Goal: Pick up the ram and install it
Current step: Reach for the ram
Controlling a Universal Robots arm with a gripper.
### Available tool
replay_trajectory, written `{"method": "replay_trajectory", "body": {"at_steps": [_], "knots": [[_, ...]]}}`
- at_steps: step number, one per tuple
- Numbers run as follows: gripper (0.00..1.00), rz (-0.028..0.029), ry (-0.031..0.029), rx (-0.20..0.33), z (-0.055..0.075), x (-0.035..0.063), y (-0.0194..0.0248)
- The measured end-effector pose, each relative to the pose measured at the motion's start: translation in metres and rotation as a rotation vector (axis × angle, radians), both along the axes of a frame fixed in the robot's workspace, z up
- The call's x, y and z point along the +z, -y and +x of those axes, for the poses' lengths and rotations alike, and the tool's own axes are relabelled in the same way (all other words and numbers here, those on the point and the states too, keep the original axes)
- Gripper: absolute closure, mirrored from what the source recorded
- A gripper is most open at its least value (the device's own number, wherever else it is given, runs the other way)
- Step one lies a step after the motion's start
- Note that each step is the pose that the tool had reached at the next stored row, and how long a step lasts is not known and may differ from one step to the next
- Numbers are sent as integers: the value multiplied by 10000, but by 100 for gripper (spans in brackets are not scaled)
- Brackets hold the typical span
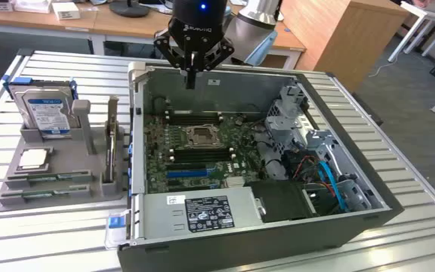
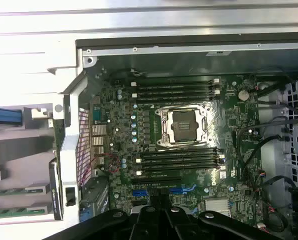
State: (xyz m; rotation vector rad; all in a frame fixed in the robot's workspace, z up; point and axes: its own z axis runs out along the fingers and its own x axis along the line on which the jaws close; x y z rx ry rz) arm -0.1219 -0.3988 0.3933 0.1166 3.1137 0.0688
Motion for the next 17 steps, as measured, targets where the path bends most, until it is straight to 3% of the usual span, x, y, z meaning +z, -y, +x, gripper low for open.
{"method": "replay_trajectory", "body": {"at_steps": [12, 17], "knots": [[89, 0, 0, 0, -4, 0, 0], [89, 0, 0, -1, -68, 0, 0]]}}
